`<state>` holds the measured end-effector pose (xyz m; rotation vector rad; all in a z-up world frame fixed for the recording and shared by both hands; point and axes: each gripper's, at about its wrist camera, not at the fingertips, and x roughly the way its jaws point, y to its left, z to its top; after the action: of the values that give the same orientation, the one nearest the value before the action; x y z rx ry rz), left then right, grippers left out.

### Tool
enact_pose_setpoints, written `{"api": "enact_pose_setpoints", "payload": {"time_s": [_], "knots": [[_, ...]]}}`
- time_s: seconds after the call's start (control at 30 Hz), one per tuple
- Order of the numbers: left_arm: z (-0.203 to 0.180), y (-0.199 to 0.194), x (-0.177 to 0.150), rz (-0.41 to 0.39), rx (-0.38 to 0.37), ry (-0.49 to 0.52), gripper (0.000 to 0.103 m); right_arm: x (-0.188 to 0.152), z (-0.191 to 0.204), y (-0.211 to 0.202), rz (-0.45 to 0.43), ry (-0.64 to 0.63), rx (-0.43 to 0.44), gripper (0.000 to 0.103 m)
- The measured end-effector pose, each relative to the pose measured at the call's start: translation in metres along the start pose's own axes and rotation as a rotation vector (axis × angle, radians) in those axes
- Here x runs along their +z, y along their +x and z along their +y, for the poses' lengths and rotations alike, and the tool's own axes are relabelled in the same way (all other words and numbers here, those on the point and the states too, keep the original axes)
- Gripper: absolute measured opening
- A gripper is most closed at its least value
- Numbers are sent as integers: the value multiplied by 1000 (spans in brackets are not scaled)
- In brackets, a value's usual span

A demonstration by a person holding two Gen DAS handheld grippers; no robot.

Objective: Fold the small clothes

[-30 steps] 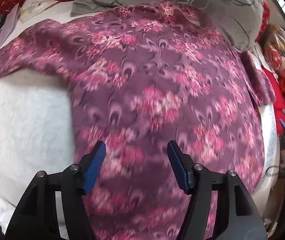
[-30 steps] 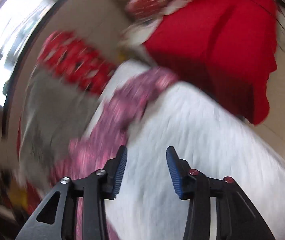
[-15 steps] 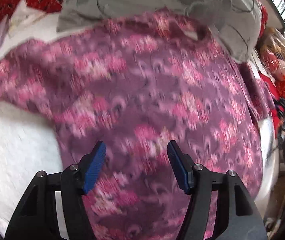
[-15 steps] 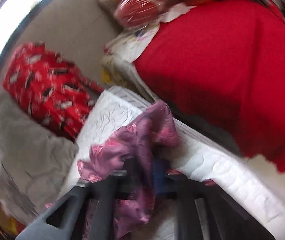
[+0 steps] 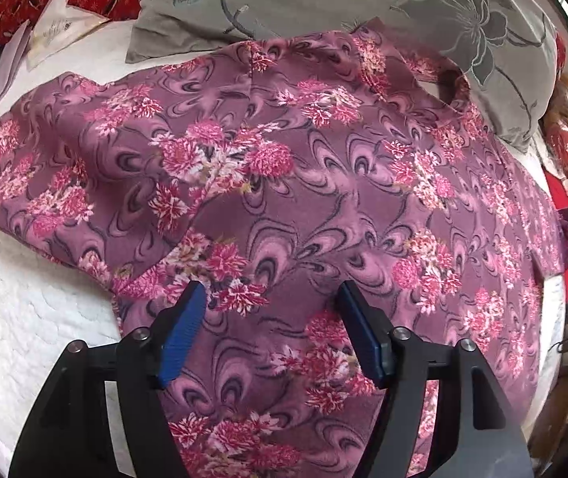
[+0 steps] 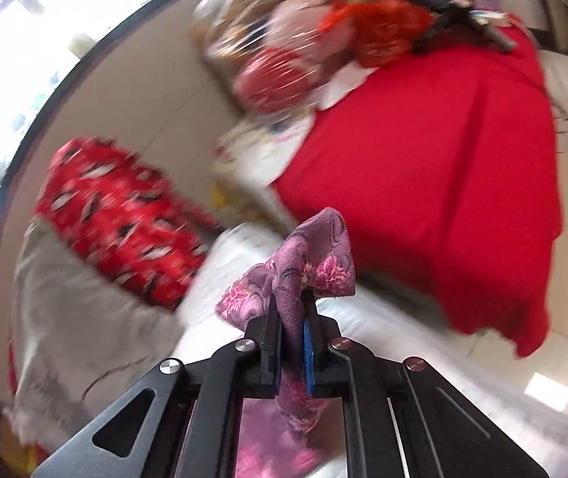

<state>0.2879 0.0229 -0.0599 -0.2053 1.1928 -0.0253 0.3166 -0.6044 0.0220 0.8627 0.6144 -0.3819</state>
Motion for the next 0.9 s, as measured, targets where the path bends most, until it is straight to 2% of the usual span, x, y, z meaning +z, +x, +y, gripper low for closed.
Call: {"api": "enact_pose_setpoints", "payload": {"time_s": [0.3, 0.47, 0.73, 0.9], "knots": [[26, -20, -6, 27, -115, -61, 68, -89, 99, 10, 170, -142, 180, 8], [47, -42, -7, 15, -126, -40, 68, -152, 158, 17, 274, -230, 263, 8], [72, -61, -8, -14, -142, -38, 68, -257, 247, 21, 413, -420, 334, 8], [87, -69, -10, -25, -145, -52, 68, -317, 284, 14, 471, -520, 361, 8]]}}
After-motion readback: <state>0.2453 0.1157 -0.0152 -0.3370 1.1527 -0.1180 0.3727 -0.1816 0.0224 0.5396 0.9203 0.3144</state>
